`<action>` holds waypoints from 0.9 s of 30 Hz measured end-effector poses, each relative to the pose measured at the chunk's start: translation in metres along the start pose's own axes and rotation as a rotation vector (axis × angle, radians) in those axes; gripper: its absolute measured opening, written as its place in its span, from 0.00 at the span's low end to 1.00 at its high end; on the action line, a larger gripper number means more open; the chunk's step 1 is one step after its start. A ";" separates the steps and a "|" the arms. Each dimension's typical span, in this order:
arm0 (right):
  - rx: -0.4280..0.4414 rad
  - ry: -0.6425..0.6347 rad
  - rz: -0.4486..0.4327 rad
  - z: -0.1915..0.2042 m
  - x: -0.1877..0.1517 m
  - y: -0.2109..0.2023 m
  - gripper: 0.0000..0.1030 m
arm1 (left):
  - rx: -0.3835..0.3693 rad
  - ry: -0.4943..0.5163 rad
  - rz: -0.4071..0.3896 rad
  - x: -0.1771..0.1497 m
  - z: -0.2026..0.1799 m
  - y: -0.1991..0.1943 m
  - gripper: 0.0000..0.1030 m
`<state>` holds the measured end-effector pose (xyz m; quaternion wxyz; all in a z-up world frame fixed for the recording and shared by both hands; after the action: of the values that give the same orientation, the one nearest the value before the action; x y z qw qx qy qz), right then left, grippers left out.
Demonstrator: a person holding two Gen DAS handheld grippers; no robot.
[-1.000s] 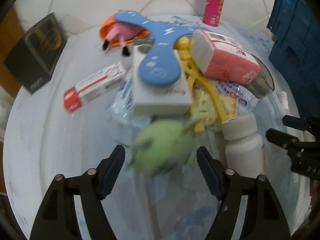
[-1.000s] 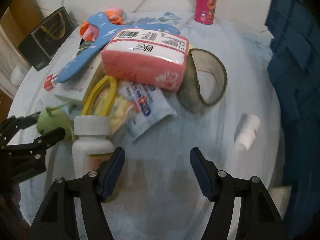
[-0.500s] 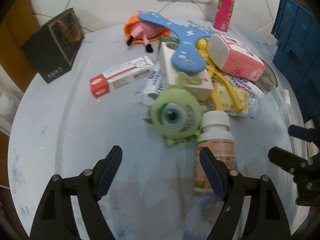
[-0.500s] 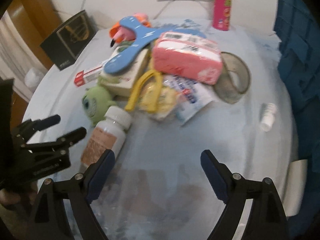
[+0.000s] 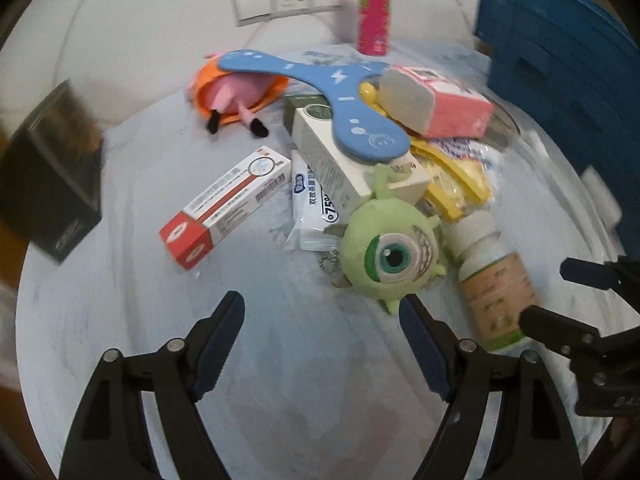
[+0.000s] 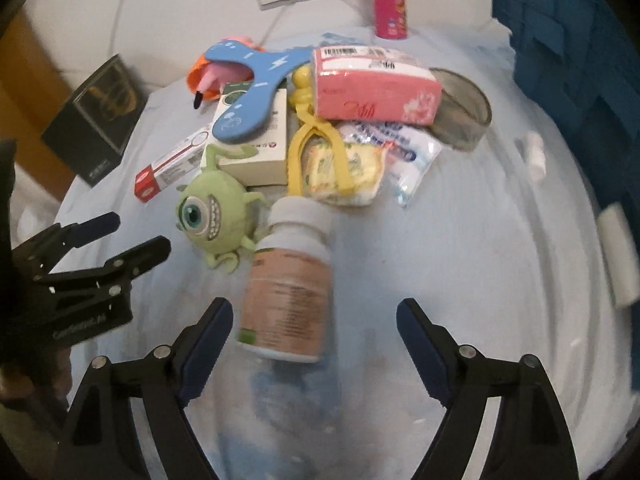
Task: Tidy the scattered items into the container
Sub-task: 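Grasp the green plush with the left tool while the right tool grasps the medicine bottle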
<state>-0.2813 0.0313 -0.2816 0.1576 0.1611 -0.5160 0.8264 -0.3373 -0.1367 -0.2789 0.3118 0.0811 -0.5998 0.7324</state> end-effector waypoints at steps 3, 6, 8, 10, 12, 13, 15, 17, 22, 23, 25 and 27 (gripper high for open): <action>-0.052 0.019 0.007 0.004 0.001 0.021 0.82 | -0.042 0.014 0.006 0.003 0.001 0.008 0.77; -0.104 0.032 0.017 -0.004 0.003 0.033 0.69 | -0.093 0.032 0.014 0.012 -0.012 0.016 0.77; -0.140 0.050 0.018 -0.014 0.004 0.035 0.51 | -0.114 0.055 0.017 0.016 -0.027 0.021 0.77; -0.149 0.070 0.011 -0.022 0.004 0.030 0.51 | -0.117 0.091 0.018 0.019 -0.045 0.027 0.77; -0.158 0.081 0.007 -0.030 0.005 0.026 0.51 | -0.110 0.106 0.029 0.019 -0.057 0.036 0.77; -0.155 0.077 0.004 -0.031 0.007 0.026 0.51 | -0.109 0.110 0.036 0.018 -0.060 0.039 0.77; -0.149 0.071 -0.003 -0.033 0.010 0.025 0.51 | -0.094 0.109 0.050 0.017 -0.065 0.049 0.77; -0.146 0.066 -0.015 -0.036 0.014 0.025 0.55 | -0.096 0.098 0.045 0.018 -0.065 0.050 0.76; -0.152 0.071 -0.012 -0.042 0.018 0.032 0.50 | -0.105 0.101 0.025 0.016 -0.069 0.045 0.58; -0.150 0.069 -0.012 -0.041 0.017 0.030 0.50 | -0.103 0.099 0.021 0.015 -0.068 0.042 0.56; -0.145 0.067 -0.011 -0.039 0.015 0.026 0.50 | -0.098 0.094 0.014 0.014 -0.067 0.035 0.56; -0.140 0.064 -0.010 -0.037 0.013 0.022 0.50 | -0.096 0.091 0.005 0.013 -0.066 0.028 0.56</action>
<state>-0.3059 0.0565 -0.3091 0.1890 0.1258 -0.5663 0.7923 -0.3459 -0.0728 -0.3132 0.3404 0.0315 -0.6196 0.7065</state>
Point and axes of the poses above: each gripper's, at about its wrist camera, not at the fingertips, and y roughly the way its jaws point, z to its left, x to its top, the point moved 5 cm from there along y, roughly the way its jaws point, and after that the axes turned 15 degrees about x, right-handed, at the moved point
